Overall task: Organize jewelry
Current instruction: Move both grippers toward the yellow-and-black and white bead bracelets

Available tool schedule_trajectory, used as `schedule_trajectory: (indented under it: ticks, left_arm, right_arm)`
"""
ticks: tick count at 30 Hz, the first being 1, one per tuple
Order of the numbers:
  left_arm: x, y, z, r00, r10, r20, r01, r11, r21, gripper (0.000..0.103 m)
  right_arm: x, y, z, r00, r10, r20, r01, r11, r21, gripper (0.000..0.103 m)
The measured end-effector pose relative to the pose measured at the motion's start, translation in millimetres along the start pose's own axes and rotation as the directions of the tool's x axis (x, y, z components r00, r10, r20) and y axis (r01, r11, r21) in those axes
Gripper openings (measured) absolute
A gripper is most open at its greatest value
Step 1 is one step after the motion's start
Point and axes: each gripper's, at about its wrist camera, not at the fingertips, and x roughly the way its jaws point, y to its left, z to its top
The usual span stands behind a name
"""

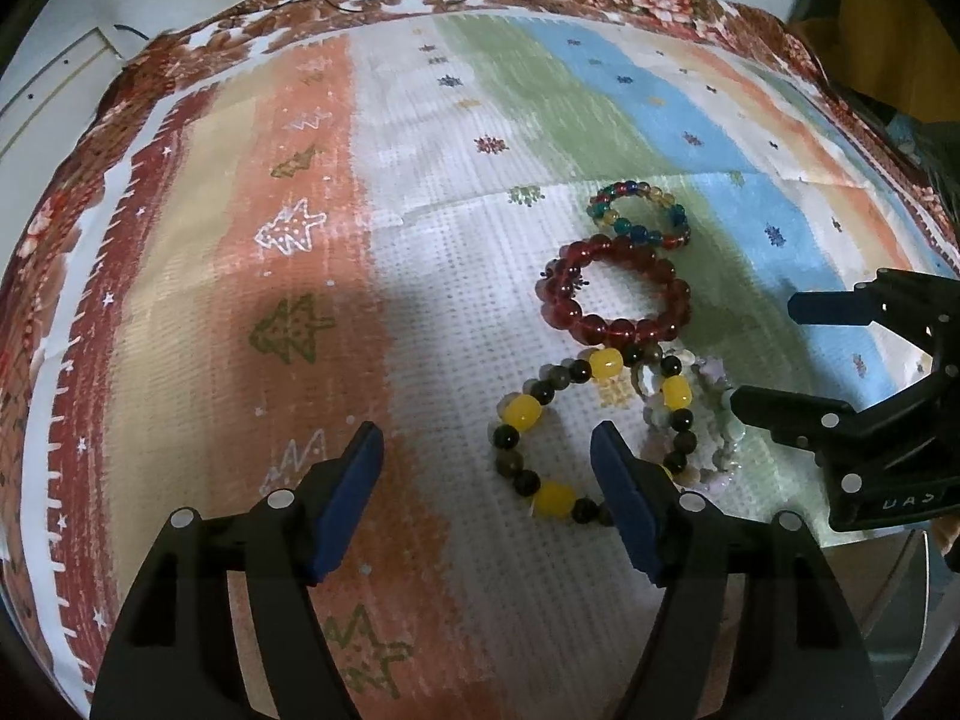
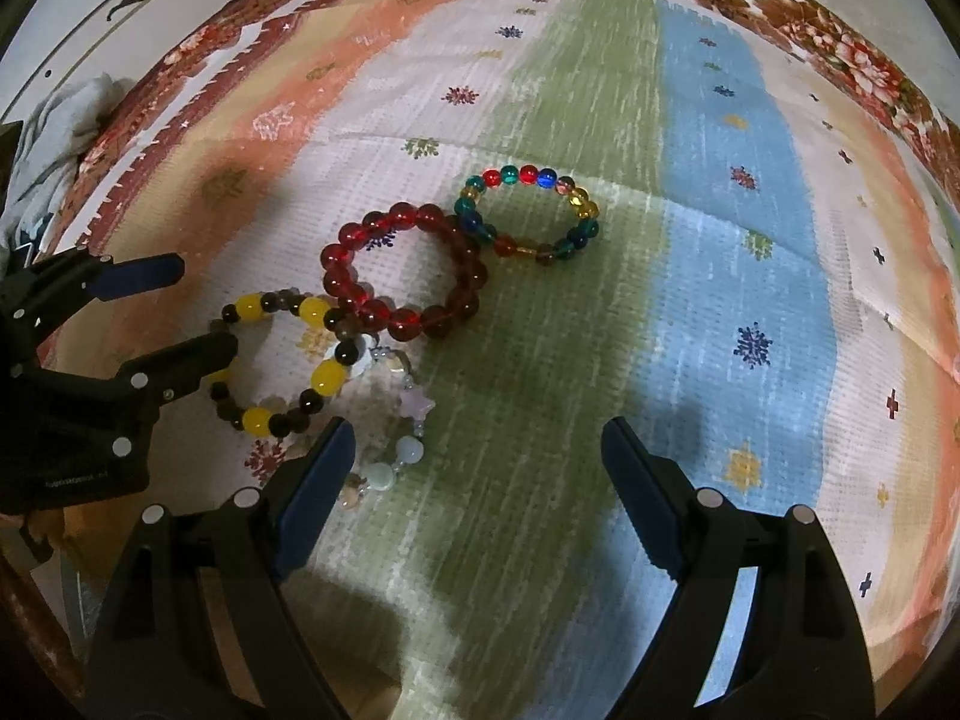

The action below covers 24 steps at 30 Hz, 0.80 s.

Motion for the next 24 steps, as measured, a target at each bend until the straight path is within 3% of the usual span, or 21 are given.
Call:
schedule_trajectory:
  ticks: [19,22,24]
  left_arm:
    - [24.5,-3.5,8.6,0.999,0.023,-0.042,-0.020,0.998,0.058,0.074]
    - [25.5,-1.3,10.2,0.999,0.029,-0.041,-0.026,0.998,0.060,0.066]
    - [25.1,-0.9,10.0,0.999,0.029,-0.039,-0.026,0.997,0.069,0.052]
  right_arm:
    - [26.3,-4.4,10.3,0.998,-0.059,-0.028,0.058,0.998,-0.020,0.084]
    - [26.9,-3.5,10.2,0.998,-0.063,-0.028,0.062,0.998,-0.028,0.083]
    - [26.8,-3.4,10.4,0.998,-0.058,-0.029,0.056,0.998,-0.039,0.077]
